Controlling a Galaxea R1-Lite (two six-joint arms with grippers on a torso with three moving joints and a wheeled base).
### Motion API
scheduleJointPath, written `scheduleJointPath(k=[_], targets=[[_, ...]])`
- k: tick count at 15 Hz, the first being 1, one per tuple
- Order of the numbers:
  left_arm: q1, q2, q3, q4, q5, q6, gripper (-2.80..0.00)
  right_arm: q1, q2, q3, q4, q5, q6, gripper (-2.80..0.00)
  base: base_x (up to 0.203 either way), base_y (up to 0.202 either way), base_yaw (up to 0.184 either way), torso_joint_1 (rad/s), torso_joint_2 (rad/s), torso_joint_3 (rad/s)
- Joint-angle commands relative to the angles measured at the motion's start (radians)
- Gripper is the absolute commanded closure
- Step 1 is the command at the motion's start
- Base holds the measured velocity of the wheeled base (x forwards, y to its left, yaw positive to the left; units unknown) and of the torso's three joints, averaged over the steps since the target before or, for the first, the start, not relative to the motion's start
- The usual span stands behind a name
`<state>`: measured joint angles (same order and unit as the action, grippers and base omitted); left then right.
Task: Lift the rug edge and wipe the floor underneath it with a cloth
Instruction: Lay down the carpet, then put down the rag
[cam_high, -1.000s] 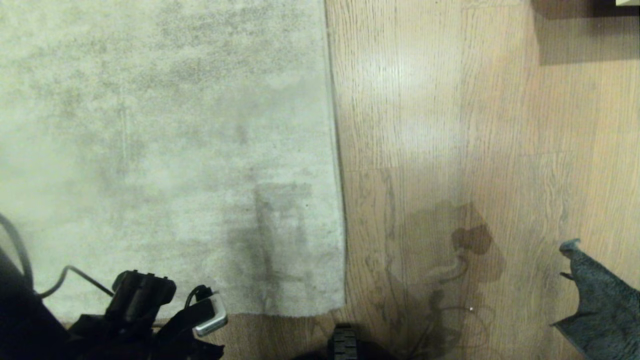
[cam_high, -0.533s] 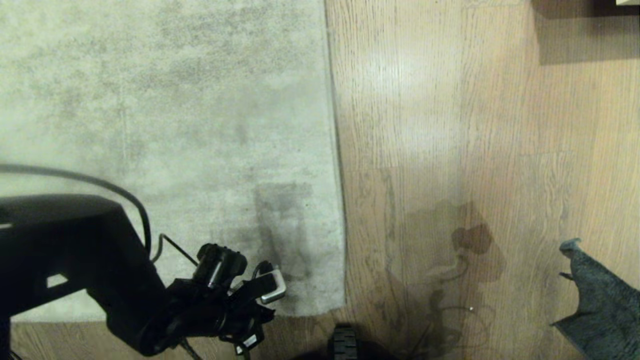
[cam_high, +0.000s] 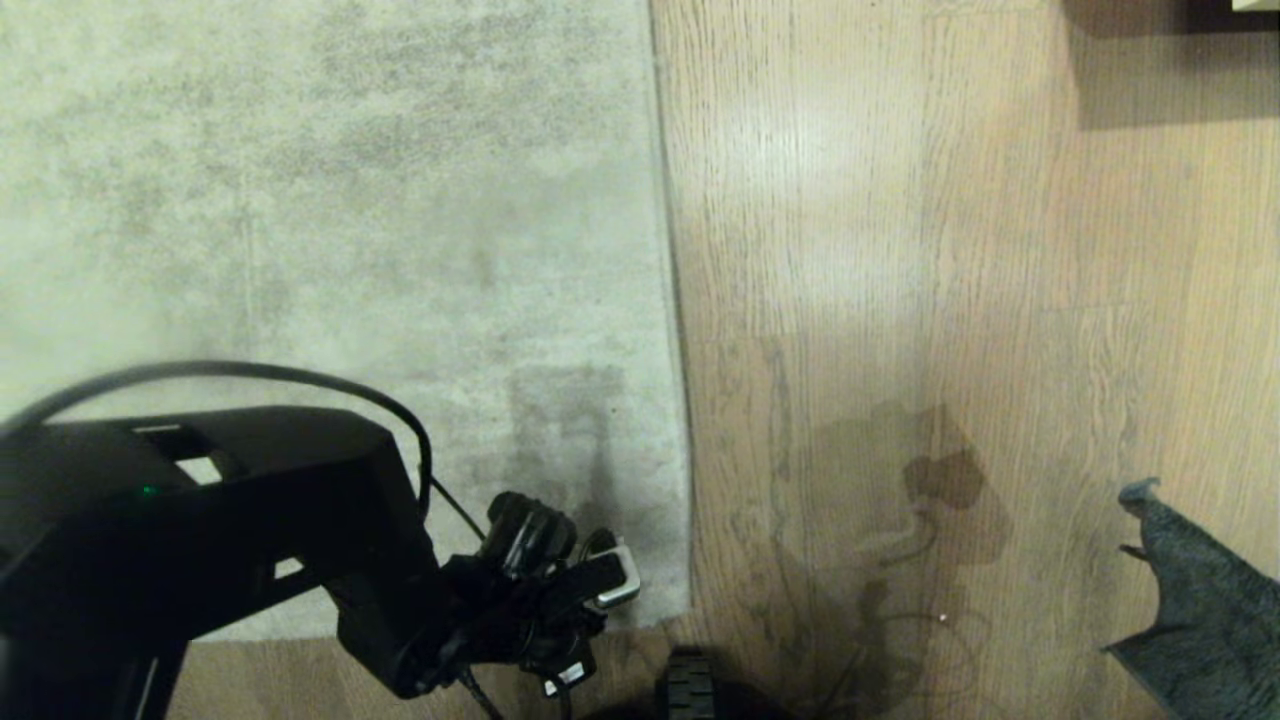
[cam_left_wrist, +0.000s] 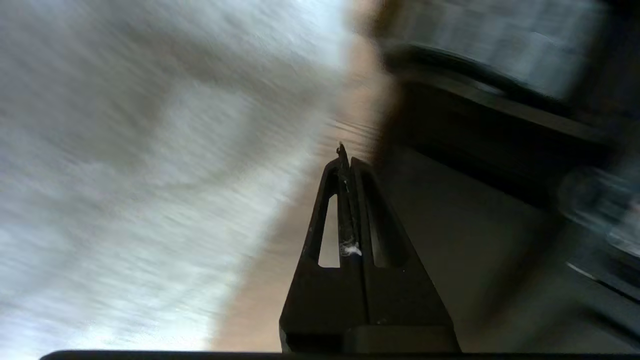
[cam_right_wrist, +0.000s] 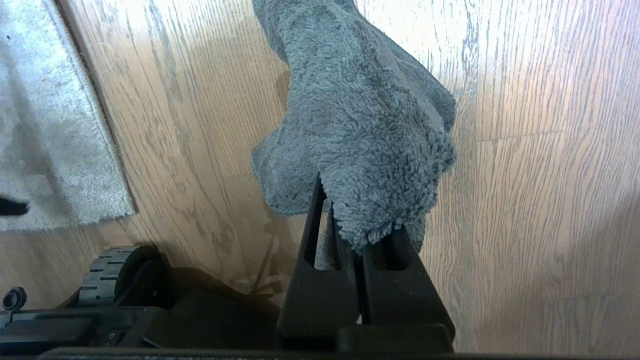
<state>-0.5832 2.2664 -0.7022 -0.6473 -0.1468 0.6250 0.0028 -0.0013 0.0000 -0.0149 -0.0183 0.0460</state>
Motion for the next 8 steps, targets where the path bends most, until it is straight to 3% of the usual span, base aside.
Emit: scheduleJointPath(k=[1,4,8], targets=[[-0.005,0.052,-0.04,-0.031,0.071,0.059,0.0,0.0,0.001,0.0,0.0,0.0,0.0,0.0,0.0,0.0,0.0,0.0,0.0,0.0],[0.003,0.075,-0.1,-0.05,0.092,0.14,0.0,0.0,0.001,0.0,0.0,0.0,0.0,0.0,0.0,0.0,0.0,0.0,0.0,0.0],[-0.01,0.104,-0.161,-0.052,0.087,0.154,0.0,0.0,0.001,0.0,0.0,0.0,0.0,0.0,0.0,0.0,0.0,0.0,0.0,0.0]])
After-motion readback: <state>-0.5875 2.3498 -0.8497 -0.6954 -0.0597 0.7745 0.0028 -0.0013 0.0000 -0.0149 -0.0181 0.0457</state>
